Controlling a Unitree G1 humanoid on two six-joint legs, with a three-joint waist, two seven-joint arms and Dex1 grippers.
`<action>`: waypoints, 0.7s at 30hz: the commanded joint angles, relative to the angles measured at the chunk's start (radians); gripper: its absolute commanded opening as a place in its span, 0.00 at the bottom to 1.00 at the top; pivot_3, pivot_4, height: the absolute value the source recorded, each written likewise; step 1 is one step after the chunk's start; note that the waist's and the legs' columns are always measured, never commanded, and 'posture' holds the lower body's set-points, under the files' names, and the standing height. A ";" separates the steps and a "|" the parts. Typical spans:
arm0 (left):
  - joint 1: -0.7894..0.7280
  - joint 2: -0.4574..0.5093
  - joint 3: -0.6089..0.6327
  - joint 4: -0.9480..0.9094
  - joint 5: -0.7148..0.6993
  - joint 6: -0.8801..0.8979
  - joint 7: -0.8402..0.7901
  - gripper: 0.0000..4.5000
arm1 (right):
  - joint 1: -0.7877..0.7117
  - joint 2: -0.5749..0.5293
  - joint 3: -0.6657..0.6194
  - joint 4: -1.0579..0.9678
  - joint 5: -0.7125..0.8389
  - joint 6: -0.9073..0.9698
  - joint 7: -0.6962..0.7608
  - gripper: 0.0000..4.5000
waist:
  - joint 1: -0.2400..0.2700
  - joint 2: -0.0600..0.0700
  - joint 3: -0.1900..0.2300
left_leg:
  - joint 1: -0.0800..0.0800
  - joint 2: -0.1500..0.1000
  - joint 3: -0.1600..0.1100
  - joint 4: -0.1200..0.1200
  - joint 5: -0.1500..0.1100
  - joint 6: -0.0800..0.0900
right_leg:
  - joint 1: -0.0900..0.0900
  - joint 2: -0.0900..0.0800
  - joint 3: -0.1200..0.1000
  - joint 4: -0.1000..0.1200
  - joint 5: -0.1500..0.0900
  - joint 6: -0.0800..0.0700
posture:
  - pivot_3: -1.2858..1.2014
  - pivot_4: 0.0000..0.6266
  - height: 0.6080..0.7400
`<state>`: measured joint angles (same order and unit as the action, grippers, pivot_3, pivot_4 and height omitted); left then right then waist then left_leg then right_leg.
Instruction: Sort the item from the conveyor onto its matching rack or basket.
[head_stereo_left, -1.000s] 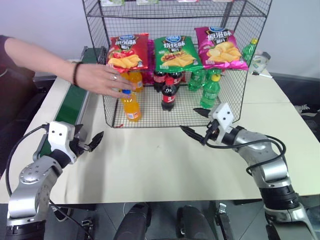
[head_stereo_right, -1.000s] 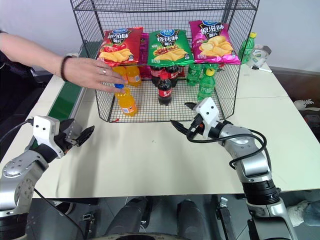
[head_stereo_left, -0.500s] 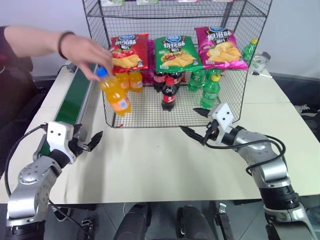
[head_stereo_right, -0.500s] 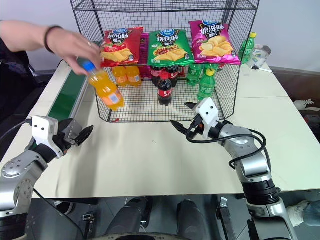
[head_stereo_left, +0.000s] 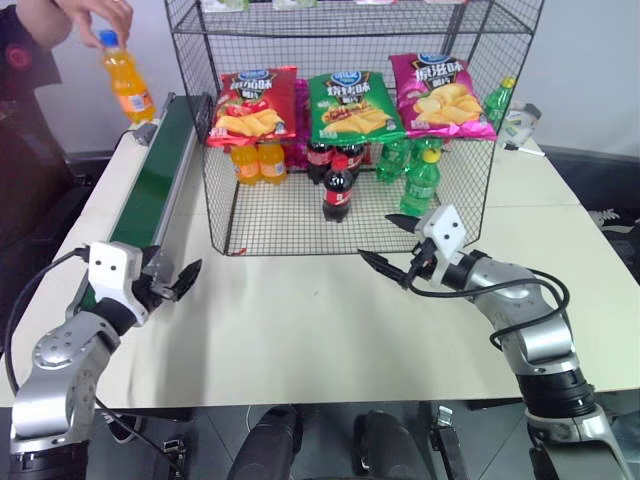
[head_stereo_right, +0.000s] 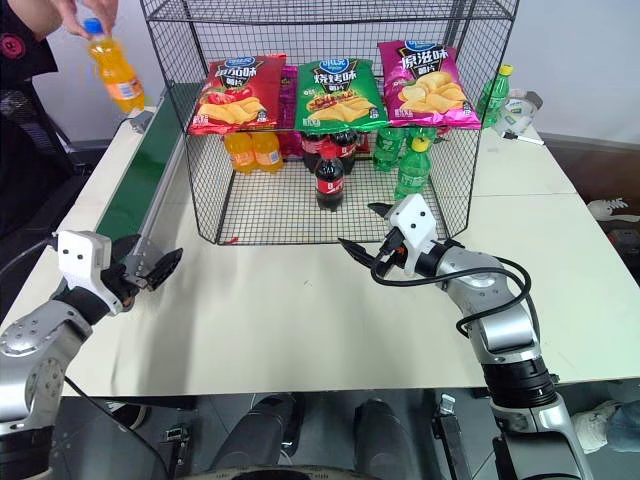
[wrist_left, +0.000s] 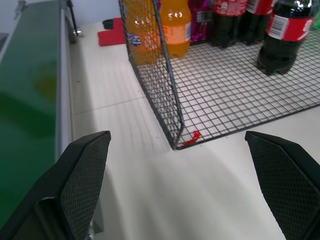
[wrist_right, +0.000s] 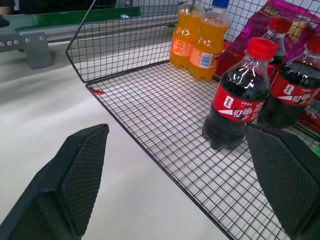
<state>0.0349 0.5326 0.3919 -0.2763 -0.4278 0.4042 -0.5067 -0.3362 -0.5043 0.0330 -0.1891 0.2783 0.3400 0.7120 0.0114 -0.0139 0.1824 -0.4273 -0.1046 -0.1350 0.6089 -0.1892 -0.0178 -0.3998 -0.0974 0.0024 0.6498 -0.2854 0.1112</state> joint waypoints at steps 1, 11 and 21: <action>-0.020 -0.020 0.087 0.019 -0.022 -0.040 0.053 1.00 | -0.027 0.007 -0.003 -0.004 -0.001 -0.024 0.003 1.00 | -0.001 0.000 0.000 | 0.000 0.000 0.000 0.000 0.000 0.000 | 0.000 0.000 0.000 0.000 0.000 0.000 | 0.52 0.24 1.00; -0.035 -0.082 0.187 0.077 -0.024 -0.091 0.161 1.00 | -0.037 0.016 0.008 0.005 -0.004 -0.031 0.007 1.00 | 0.000 0.000 0.000 | 0.000 0.000 0.000 0.000 0.000 0.000 | 0.000 0.000 0.000 0.000 0.000 0.000 | 0.52 0.24 1.00; -0.030 -0.102 0.199 0.102 -0.043 -0.118 0.184 1.00 | -0.040 0.018 0.014 0.009 -0.005 -0.038 0.004 1.00 | 0.000 0.000 0.000 | 0.000 0.000 0.000 0.000 0.000 0.000 | 0.000 0.000 0.000 0.000 0.000 0.000 | 0.52 0.24 1.00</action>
<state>0.0068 0.4289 0.5661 -0.1660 -0.4629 0.3125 -0.3297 -0.3561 -0.4904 0.0534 -0.1690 0.2765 0.3210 0.7170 0.0115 -0.0140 0.1824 -0.4272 -0.1047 -0.1349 0.6091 -0.1891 -0.0177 -0.3997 -0.0972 0.0022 0.6498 -0.2851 0.1117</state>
